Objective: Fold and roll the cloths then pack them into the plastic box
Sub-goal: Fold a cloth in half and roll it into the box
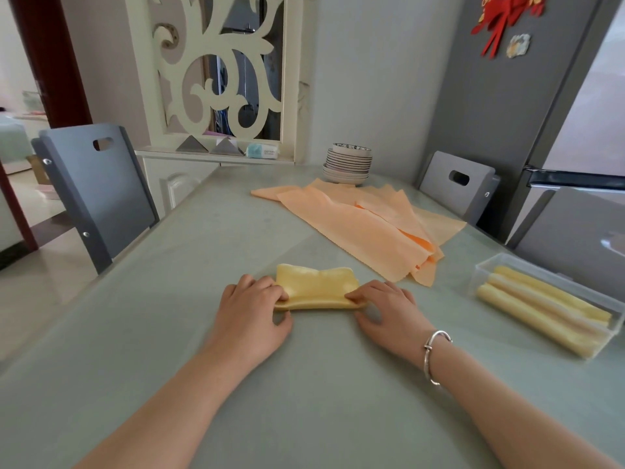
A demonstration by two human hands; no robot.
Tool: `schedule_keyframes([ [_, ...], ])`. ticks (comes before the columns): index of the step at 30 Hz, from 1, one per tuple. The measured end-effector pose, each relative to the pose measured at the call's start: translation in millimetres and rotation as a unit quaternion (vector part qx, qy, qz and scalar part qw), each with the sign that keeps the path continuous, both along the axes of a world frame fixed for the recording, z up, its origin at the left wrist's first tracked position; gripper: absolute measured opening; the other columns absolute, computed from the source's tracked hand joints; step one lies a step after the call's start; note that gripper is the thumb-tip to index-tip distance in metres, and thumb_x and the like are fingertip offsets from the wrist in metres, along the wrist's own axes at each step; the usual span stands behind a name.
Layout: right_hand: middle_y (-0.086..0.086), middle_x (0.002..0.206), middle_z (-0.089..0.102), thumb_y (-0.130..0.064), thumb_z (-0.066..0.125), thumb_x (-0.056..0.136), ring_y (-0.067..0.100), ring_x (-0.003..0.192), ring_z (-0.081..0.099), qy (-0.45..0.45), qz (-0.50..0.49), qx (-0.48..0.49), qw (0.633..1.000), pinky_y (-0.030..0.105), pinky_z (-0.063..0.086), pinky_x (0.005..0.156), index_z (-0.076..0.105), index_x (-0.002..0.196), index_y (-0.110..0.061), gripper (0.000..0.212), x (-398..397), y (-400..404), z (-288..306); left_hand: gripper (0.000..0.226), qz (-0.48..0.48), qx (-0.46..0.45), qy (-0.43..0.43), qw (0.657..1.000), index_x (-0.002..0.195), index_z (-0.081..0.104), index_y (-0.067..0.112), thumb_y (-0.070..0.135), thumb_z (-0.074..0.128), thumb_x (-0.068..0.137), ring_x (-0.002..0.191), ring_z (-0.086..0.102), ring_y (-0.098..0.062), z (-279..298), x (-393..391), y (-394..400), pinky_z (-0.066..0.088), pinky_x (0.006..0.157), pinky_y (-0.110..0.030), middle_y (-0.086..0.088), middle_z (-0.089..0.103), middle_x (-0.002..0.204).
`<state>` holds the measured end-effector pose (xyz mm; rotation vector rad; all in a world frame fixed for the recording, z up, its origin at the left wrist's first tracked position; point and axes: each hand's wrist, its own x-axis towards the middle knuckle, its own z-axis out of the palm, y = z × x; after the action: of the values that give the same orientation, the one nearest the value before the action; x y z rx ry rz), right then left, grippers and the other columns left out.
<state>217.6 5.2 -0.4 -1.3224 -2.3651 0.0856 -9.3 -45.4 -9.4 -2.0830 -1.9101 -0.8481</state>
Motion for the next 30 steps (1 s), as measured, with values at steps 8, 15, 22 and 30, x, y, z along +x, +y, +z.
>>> schedule_keyframes([
  [8,-0.018,0.085,0.054,-0.024,0.056,0.086,0.011,0.085,0.049,0.163,-0.068,-0.086,0.981,0.034,0.042,0.088,0.054,0.089,-0.03,0.007,-4.5,-1.3,2.5,0.002,0.026,-0.004,-0.163,0.986,0.088,0.063,0.027,0.028,0.062,0.086,0.094,0.054,-0.018,2.0,-1.4,1.4,0.034,0.079,-0.029,0.011,0.066,0.087],
  [15,-0.009,0.089,0.054,-0.034,0.049,0.089,0.014,0.097,0.04,0.104,-0.117,-0.059,0.986,0.028,0.027,0.082,0.051,0.095,-0.024,0.012,-9.4,-2.2,-1.2,0.018,0.04,-0.02,-0.208,0.977,0.088,0.048,0.02,0.03,0.063,0.086,0.083,0.056,-0.021,-1.2,4.5,6.3,0.041,0.078,-0.036,0.008,0.059,0.074],
  [22,-0.007,0.108,0.044,-0.02,0.054,0.088,0.017,0.103,0.038,0.014,-0.054,0.07,0.996,0.026,0.024,0.082,0.05,0.107,-0.026,0.02,-15.1,0.5,-1.9,0.021,0.023,0.059,-0.018,0.998,0.081,0.053,0.022,0.017,0.073,0.076,0.078,0.05,-0.023,-2.1,8.2,12.0,0.03,0.067,-0.03,0.006,0.052,0.083],
  [30,-0.01,0.108,0.055,-0.019,0.053,0.082,0.012,0.108,0.047,-0.041,0.006,0.058,0.997,0.021,0.024,0.095,0.06,0.111,-0.026,0.031,-6.0,-8.3,3.6,0.014,-0.023,0.005,-0.002,1.0,0.09,0.066,0.028,0.028,0.066,0.076,0.092,0.052,-0.018,0.9,1.9,3.7,0.032,0.076,-0.027,0.014,0.061,0.09],
])
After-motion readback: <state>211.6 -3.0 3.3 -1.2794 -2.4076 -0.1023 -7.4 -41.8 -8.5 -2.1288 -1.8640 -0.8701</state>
